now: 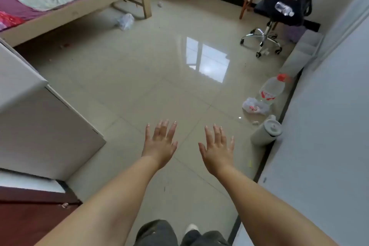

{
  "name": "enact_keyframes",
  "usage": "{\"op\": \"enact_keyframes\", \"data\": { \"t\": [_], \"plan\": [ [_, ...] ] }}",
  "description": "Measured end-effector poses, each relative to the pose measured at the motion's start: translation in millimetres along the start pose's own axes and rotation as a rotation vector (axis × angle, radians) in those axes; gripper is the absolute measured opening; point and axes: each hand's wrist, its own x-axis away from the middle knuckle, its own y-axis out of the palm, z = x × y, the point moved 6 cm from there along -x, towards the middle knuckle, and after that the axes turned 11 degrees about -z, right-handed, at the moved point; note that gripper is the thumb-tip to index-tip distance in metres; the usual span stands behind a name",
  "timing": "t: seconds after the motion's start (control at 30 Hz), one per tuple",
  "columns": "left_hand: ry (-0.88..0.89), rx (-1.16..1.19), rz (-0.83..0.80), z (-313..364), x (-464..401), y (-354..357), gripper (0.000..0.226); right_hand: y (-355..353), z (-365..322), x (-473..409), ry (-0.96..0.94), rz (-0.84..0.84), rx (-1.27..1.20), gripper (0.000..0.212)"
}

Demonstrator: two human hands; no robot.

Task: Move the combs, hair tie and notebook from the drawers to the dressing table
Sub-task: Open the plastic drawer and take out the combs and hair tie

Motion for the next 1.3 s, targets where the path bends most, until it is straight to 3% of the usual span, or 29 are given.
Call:
{"op": "enact_keyframes", "data": {
  "t": [0.23, 0.53, 0.83, 1.0, 1.3],
  "plan": [
    [-0.005, 0.008, -0.093, 9.2, -43.4, 14.3, 0.065, 10.8, 18.3, -50.2, 0.012, -0.093, 0.053, 0.061],
    [-0.045, 0.135, -0.093, -28.4, -207.0, -35.8, 0.065, -57.8, 15.6, -214.4, 0.056, -0.094, 0.09, 0.06],
    [-0.011, 0.082, -0.088, -81.2, -413.3, -140.4, 0.064, -164.7, 28.7, -380.7, 0.228, -0.076, 0.007, 0.058],
    [0.117, 0.017, -0.118, -55.2, -542.4, -183.2, 0.063, -219.2, 63.4, -495.5, 0.278, -0.056, -0.024, 0.058],
    [0.127, 0.054, -0.097, 2.7, -799.5, -302.4, 0.062, -367.5, 162.1, -719.0, 0.305, -0.021, 0.012, 0.058]
  ]
}}
